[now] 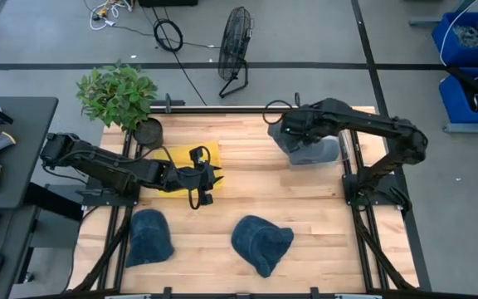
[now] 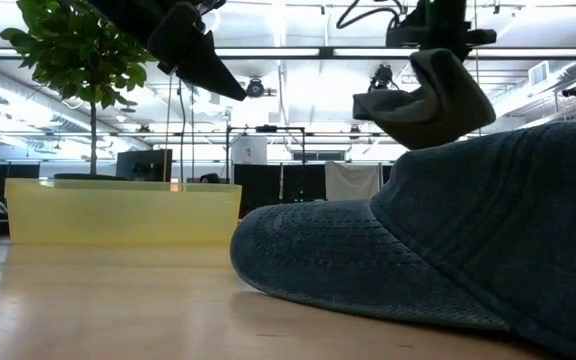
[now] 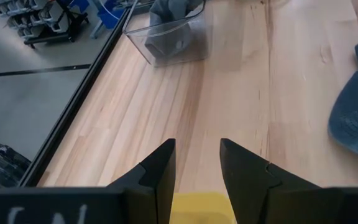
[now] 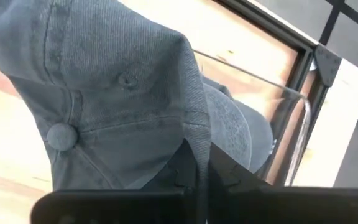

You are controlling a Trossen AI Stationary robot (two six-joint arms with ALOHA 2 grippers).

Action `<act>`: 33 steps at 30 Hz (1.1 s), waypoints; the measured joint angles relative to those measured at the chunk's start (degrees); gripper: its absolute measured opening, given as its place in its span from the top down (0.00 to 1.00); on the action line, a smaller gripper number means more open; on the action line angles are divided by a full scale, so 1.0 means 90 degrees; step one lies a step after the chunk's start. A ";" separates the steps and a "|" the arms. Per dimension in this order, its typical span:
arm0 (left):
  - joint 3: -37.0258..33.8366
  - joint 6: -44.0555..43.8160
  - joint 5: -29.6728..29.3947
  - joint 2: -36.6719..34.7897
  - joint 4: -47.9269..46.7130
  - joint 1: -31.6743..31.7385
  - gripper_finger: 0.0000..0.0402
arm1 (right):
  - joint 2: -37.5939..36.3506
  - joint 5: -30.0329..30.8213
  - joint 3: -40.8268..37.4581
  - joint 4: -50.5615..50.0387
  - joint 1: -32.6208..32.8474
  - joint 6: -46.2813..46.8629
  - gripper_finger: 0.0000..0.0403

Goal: Pick & Place hat
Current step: Put the gray cap into the transparent bin

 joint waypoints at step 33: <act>0.0002 -0.0147 0.0002 0.0002 0.0002 0.0000 0.68 | -0.1162 -0.0079 -0.3224 0.1229 -0.2179 -0.0801 0.99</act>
